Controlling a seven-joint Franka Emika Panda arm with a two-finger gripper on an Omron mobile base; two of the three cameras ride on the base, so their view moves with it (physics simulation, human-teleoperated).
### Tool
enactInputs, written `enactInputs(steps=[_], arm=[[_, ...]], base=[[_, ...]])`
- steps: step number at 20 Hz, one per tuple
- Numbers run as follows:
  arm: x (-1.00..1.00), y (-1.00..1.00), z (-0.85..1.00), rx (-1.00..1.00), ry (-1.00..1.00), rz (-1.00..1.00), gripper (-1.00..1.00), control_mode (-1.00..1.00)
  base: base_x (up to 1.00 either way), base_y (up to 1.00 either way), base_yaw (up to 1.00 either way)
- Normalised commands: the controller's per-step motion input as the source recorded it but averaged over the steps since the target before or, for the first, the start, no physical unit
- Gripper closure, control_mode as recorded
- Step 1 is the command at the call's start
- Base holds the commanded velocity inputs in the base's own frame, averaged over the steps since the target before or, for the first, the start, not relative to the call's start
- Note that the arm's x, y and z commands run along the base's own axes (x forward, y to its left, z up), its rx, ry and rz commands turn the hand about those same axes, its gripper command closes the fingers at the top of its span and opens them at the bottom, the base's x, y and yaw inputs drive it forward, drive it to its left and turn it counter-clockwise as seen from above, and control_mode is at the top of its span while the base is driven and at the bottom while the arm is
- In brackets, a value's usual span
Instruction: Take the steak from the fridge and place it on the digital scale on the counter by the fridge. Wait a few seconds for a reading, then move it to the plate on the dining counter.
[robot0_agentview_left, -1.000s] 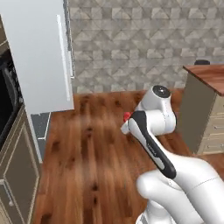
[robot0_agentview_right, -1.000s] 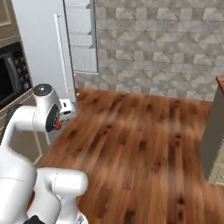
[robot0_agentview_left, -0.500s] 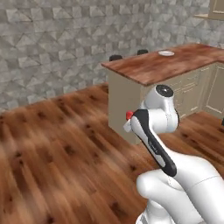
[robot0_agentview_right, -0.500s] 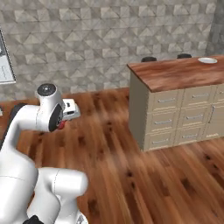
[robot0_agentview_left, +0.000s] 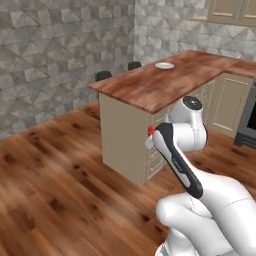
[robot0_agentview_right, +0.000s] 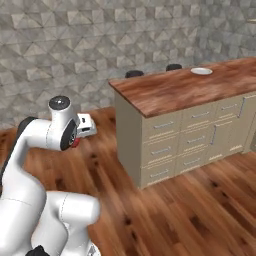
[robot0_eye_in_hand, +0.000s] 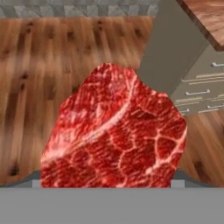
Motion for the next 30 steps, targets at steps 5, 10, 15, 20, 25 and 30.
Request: enactInputs(steps=[5,10,15,20,25,30], arm=[[0.00,0.00,0.00,0.00,0.00,0.00,1.00,1.00],[0.00,0.00,0.00,0.00,0.00,0.00,1.00,1.00],[0.00,0.00,0.00,0.00,0.00,0.00,1.00,1.00],[0.00,0.00,0.00,0.00,0.00,0.00,1.00,1.00],[0.00,0.00,0.00,0.00,0.00,0.00,1.00,1.00],[0.00,0.00,0.00,0.00,0.00,0.00,1.00,1.00]], base=[[1.00,0.00,-0.16],[1.00,0.00,0.02],[1.00,0.00,0.20],[1.00,0.27,0.15],[1.00,0.68,-0.03],[1.00,0.83,-0.26]])
